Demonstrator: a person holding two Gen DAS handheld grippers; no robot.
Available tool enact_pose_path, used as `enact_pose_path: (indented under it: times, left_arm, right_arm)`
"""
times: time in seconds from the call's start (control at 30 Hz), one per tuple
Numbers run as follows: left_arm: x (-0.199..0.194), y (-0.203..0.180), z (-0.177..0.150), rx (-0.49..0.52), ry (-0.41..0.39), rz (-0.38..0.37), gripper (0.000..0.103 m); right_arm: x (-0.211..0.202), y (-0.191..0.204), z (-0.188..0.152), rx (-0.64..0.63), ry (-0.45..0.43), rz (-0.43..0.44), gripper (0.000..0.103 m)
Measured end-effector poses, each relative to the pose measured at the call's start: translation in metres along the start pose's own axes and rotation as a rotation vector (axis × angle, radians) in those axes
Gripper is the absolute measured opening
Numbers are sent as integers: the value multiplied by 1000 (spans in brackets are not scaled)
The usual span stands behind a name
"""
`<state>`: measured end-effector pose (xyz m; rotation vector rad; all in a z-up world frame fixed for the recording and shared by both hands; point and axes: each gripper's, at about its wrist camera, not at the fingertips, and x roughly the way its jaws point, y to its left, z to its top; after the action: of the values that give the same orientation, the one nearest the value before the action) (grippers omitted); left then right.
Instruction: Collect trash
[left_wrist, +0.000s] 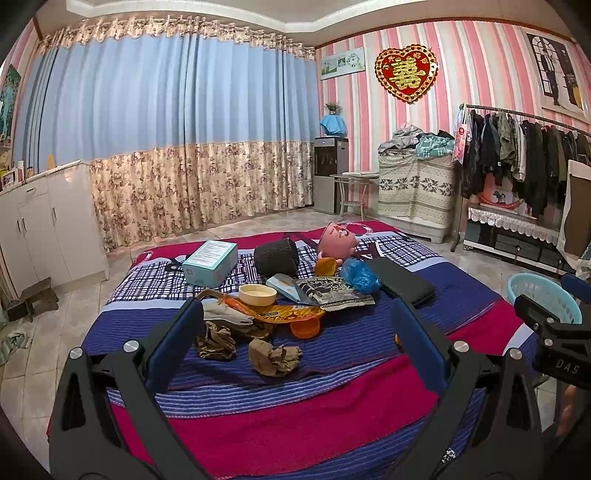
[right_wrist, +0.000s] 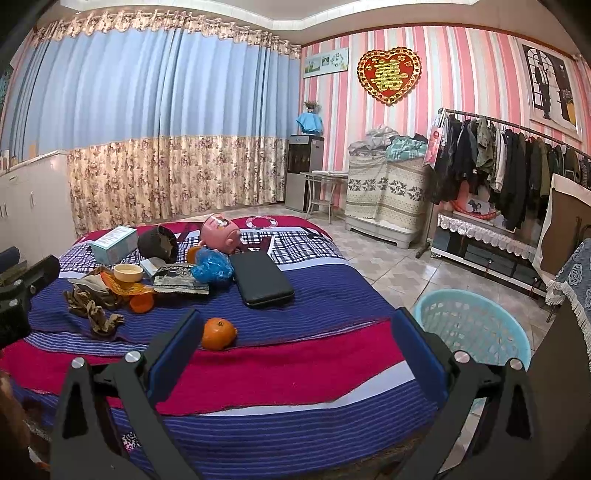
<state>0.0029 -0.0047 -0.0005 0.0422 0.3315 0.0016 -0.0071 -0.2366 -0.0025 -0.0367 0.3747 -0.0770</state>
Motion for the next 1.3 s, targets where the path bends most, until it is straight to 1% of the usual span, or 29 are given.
enact_pose_path:
  times: [0.5,1.3]
  left_arm:
    - [-3,6,2,-10,7,-5,98]
    - [2,10,-2,-15,18,-10,98]
  right_arm:
    - [1,2,-3,-2,6,3,99]
    - [7,9,-8,-1,17,14,99]
